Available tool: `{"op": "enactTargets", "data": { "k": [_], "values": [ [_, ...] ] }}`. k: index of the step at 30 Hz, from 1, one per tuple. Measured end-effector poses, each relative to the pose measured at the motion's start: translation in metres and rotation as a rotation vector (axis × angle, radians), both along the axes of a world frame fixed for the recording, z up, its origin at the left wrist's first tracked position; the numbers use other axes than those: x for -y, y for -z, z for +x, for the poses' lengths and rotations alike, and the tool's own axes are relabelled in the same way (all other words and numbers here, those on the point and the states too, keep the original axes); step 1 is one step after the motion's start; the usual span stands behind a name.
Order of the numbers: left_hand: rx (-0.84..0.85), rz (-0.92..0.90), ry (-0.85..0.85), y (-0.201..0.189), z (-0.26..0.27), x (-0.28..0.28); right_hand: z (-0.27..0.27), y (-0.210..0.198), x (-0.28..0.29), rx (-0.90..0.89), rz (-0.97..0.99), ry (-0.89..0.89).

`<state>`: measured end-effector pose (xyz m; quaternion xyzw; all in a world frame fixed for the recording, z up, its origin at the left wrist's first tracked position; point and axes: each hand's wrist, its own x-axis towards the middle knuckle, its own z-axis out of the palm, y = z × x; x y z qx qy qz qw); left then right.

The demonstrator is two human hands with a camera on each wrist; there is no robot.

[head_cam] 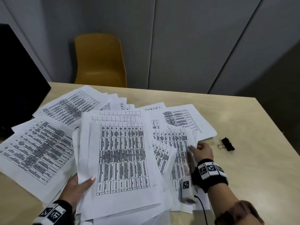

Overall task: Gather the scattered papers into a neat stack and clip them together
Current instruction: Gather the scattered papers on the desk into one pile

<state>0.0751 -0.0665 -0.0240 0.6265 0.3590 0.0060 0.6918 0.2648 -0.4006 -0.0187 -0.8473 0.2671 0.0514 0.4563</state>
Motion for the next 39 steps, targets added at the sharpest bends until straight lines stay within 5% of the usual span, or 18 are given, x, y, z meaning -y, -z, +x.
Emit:
{"op": "enactTargets", "data": {
  "k": [5,8,12,17,20,25,28,32,37,39],
  "values": [
    [-0.018,0.016,0.015,0.006,0.002,-0.005,0.034,-0.016,0.009,-0.067,0.269,0.218],
    [-0.017,0.016,0.005,0.009,0.003,-0.006,0.047,-0.012,0.019,-0.094,0.383,0.181],
    [-0.026,0.031,0.007,0.012,0.003,-0.009,0.054,-0.006,0.021,-0.055,0.277,0.092],
    [-0.035,0.028,0.012,0.017,0.003,-0.013,0.041,-0.003,0.032,-0.022,0.235,0.192],
    [-0.034,0.042,0.016,0.017,0.004,-0.013,0.027,0.007,0.042,-0.052,0.467,0.235],
    [-0.015,0.006,-0.013,0.014,0.004,-0.011,-0.003,0.021,0.05,-0.048,0.558,0.24],
    [-0.019,0.02,-0.004,0.016,0.004,-0.011,-0.024,0.02,0.035,-0.103,0.741,0.133],
    [-0.014,0.026,-0.002,0.015,0.003,-0.01,-0.051,0.023,0.006,-0.15,0.494,-0.071],
    [-0.026,0.015,-0.006,0.015,0.003,-0.009,-0.048,0.018,0.008,-0.048,0.343,0.09],
    [-0.028,0.011,0.005,0.014,0.003,-0.008,-0.05,0.008,0.012,-0.033,0.427,0.061]
  ]
}}
